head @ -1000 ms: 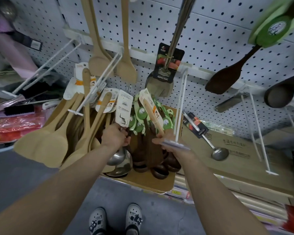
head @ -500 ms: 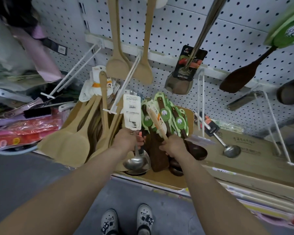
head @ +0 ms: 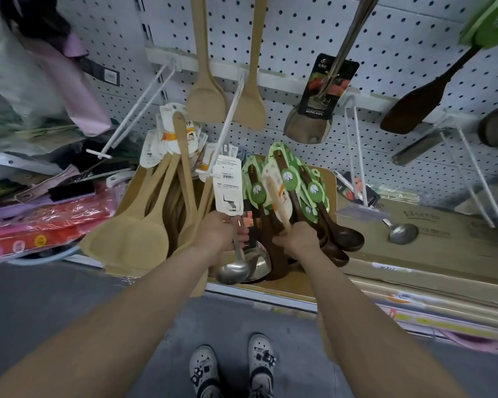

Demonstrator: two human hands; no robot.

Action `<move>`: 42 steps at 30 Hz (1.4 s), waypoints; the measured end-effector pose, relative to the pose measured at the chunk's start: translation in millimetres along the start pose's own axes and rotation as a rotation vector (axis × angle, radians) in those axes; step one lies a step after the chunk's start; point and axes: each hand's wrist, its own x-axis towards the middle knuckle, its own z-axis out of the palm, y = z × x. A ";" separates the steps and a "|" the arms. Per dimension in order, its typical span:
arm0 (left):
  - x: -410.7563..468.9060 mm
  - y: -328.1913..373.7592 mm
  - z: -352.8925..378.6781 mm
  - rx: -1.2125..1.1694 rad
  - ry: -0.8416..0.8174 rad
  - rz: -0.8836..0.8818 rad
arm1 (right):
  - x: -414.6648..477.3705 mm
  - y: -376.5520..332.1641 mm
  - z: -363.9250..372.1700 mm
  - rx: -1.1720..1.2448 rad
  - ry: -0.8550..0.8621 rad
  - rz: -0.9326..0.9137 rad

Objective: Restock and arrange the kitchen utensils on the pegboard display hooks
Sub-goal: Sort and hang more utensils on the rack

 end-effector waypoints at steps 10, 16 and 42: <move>2.7 -2.4 29.5 -0.019 -0.049 -0.048 | -20.3 4.0 -52.1 0.998 -0.249 0.074; -2.1 3.2 54.0 -0.024 -0.067 -0.039 | -22.3 16.0 -73.3 1.000 -0.377 0.111; 71.0 -26.4 347.6 -0.066 -0.107 0.114 | 72.9 226.6 -174.7 0.620 -0.003 -0.001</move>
